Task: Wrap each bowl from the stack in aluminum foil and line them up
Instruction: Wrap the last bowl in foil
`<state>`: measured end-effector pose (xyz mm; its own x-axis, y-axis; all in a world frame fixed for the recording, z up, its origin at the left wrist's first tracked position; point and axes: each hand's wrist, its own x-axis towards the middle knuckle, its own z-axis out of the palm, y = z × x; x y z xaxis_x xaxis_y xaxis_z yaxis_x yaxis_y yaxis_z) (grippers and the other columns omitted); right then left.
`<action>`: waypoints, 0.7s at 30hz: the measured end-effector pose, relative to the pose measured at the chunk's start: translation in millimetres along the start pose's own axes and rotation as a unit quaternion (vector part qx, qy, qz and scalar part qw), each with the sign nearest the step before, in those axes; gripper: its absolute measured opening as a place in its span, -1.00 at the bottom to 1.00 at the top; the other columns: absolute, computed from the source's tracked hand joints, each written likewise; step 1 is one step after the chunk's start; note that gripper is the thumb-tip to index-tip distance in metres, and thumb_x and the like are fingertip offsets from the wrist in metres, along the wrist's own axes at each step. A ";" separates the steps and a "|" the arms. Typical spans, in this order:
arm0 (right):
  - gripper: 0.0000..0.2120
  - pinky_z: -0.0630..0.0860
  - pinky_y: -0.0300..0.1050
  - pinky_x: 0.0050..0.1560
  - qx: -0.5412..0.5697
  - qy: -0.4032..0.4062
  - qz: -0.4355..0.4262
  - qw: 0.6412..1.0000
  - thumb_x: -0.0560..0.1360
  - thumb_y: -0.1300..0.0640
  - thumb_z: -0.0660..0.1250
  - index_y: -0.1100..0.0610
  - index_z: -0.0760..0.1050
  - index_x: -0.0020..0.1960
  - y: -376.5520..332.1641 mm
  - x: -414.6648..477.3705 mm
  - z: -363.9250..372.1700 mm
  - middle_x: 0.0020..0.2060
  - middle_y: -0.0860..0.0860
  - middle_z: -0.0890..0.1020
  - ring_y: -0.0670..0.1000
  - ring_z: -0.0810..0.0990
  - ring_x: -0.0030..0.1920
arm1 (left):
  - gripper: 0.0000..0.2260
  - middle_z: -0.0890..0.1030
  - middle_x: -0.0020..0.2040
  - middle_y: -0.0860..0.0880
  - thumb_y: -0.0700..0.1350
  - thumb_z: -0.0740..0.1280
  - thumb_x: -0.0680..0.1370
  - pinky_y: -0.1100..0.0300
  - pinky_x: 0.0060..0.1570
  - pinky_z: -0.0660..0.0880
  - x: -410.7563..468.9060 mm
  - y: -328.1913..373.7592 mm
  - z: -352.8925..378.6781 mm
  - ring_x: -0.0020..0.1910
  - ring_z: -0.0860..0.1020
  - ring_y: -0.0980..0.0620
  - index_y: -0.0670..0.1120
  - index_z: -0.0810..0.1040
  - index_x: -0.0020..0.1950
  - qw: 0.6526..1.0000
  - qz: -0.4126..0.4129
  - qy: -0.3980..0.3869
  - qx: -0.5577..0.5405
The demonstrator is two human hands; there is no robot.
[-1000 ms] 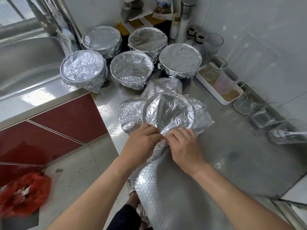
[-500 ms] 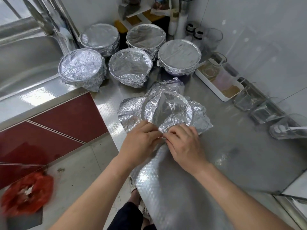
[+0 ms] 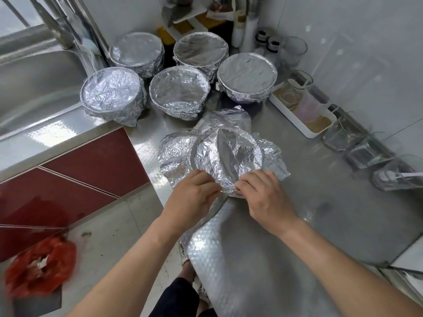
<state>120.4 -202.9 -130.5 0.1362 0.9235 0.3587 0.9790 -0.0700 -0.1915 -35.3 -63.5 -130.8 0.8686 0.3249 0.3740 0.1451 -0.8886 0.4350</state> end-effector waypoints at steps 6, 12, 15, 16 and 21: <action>-0.86 0.43 0.02 0.06 0.038 0.020 0.063 0.997 0.42 0.32 0.37 0.17 0.58 -0.05 18.5 -11.0 -7.3 0.00 0.07 0.57 0.12 0.50 0.05 | -0.78 0.62 -0.13 -0.04 -0.06 0.29 0.59 0.05 -0.30 0.54 2.6 24.6 10.9 -0.19 0.53 -0.07 -0.13 0.66 0.09 0.999 0.025 -0.039 0.021; -0.69 0.45 0.04 0.23 0.116 0.088 0.268 0.952 0.53 0.19 0.26 0.25 0.55 0.23 17.4 6.6 -6.6 0.21 0.15 0.56 0.16 0.52 0.18 | -0.67 0.60 0.25 -0.08 0.00 0.19 0.63 -0.06 0.11 0.56 24.7 28.0 9.5 0.23 0.52 -0.14 -0.09 0.57 0.29 0.997 -0.078 -0.026 0.004; -0.50 0.21 0.11 0.46 0.058 -0.041 0.232 0.970 0.63 0.01 0.05 0.26 0.28 0.48 -2.3 25.4 1.5 0.50 0.15 0.26 0.15 0.21 0.51 | -0.40 0.20 0.55 -0.17 0.18 -0.09 0.63 -0.12 0.50 0.15 34.3 11.8 3.5 0.56 0.10 -0.14 -0.14 0.23 0.55 0.976 -0.145 -0.139 0.089; -0.42 0.06 0.08 0.51 0.045 -0.089 0.230 0.968 0.63 -0.08 -0.08 0.22 0.14 0.54 -7.6 29.2 3.2 0.56 0.10 0.12 0.07 0.03 0.56 | -0.34 0.05 0.59 -0.15 0.23 -0.18 0.59 -0.08 0.54 0.00 35.9 9.3 4.5 0.57 -0.05 -0.10 -0.13 0.10 0.58 0.965 -0.156 -0.176 0.112; -0.26 -0.35 0.00 0.46 -0.023 -0.214 0.232 0.949 0.49 -0.22 -0.43 0.10 -0.19 0.58 -12.7 31.9 10.9 0.57 -0.02 -0.17 -0.06 -0.29 0.54 | -0.41 -0.18 0.60 -0.15 0.20 -0.23 0.64 0.03 0.49 -0.26 39.8 12.6 7.4 0.56 -0.23 -0.09 -0.09 -0.16 0.60 0.933 -0.175 -0.252 0.187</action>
<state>110.7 -168.4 -126.6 0.4894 0.8573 -0.1596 0.8360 -0.5133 -0.1937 4.5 -64.2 -116.6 0.8362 0.5061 -0.2111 0.5344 -0.8384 0.1071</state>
